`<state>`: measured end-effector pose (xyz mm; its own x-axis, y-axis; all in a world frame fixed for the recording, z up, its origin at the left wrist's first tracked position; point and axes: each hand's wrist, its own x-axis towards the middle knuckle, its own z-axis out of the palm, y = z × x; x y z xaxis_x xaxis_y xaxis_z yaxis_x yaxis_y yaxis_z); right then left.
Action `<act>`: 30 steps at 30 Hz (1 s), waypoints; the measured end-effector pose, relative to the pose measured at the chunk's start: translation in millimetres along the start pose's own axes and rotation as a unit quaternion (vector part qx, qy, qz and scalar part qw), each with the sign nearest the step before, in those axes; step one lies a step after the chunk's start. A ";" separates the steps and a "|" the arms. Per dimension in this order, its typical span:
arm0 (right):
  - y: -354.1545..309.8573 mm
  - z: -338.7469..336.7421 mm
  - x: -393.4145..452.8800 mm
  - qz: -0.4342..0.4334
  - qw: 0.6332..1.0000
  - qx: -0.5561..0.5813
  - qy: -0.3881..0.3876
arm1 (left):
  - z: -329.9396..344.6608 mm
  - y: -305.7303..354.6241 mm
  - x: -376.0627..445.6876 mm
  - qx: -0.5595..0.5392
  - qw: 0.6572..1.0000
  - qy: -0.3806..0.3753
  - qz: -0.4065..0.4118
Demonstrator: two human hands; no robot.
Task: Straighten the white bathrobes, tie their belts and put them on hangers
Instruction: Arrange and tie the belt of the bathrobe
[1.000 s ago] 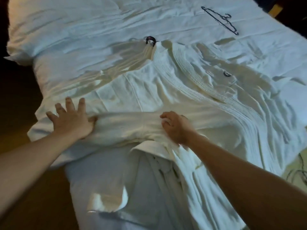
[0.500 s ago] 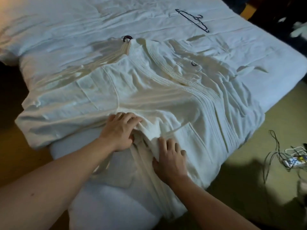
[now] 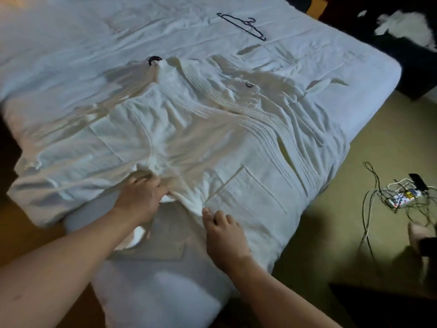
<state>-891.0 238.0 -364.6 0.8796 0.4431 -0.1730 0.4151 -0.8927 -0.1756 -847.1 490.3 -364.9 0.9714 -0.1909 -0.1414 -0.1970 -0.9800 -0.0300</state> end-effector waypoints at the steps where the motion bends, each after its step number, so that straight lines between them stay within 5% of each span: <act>1: -0.2 -0.8 2.2 0.006 1.000 0.003 -0.019 | 2.0 -0.7 -2.0 0.004 0.999 -0.032 -0.010; 8: -1.0 -22.0 -3.1 0.041 0.981 0.045 -0.185 | 22.9 -15.5 -34.3 -0.060 0.987 0.031 -0.143; 12: 4.4 -13.2 -2.5 0.059 0.977 0.078 -0.188 | 39.0 -15.5 -55.3 -0.129 0.953 -0.069 -0.264; 18: 10.2 -23.6 6.0 0.051 0.962 0.121 -0.240 | 5.2 -16.9 -73.0 -0.051 0.963 -0.043 -0.262; 23: 23.0 -55.5 18.9 0.064 0.935 0.232 -0.260 | -40.7 -37.7 -89.3 -0.097 0.952 -0.047 -0.286; 30: 46.1 -133.8 16.3 0.019 0.935 0.219 -0.279 | -136.0 -20.5 -134.2 -0.394 0.846 0.037 -0.358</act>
<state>-826.4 192.9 -245.8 0.5820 0.4956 -0.6447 0.1444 -0.8432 -0.5178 -955.3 528.3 -210.7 0.8161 0.4920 -0.3033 0.5661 -0.5745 0.5912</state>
